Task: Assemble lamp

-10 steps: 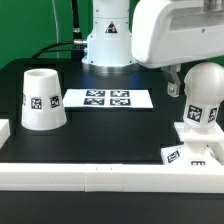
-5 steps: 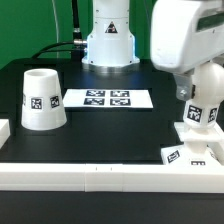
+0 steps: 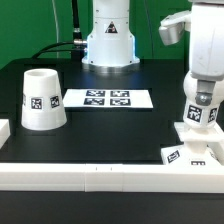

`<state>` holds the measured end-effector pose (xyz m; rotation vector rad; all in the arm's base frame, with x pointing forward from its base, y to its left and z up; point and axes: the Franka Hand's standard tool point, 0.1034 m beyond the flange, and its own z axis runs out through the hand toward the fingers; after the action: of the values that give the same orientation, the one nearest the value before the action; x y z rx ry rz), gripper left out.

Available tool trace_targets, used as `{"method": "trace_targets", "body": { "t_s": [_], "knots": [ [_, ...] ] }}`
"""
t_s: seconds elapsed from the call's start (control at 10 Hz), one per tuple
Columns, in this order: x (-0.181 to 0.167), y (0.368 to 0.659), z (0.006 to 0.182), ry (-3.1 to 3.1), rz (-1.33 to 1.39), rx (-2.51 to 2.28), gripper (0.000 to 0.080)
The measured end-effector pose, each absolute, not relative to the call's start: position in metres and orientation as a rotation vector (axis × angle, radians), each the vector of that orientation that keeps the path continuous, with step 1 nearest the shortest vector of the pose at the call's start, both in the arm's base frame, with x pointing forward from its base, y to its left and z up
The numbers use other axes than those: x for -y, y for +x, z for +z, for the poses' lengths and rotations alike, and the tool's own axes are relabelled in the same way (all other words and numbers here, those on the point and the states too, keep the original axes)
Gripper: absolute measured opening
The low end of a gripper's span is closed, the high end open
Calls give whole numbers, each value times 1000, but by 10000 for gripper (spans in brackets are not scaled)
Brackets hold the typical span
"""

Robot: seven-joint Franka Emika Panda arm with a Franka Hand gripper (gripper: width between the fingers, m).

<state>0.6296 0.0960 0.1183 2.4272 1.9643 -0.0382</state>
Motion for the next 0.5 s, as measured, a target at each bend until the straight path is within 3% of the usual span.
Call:
{"method": "trace_targets", "body": {
  "t_s": [0.5],
  "knots": [
    [-95, 633, 120, 2074, -46, -2315, 698]
  ]
}}
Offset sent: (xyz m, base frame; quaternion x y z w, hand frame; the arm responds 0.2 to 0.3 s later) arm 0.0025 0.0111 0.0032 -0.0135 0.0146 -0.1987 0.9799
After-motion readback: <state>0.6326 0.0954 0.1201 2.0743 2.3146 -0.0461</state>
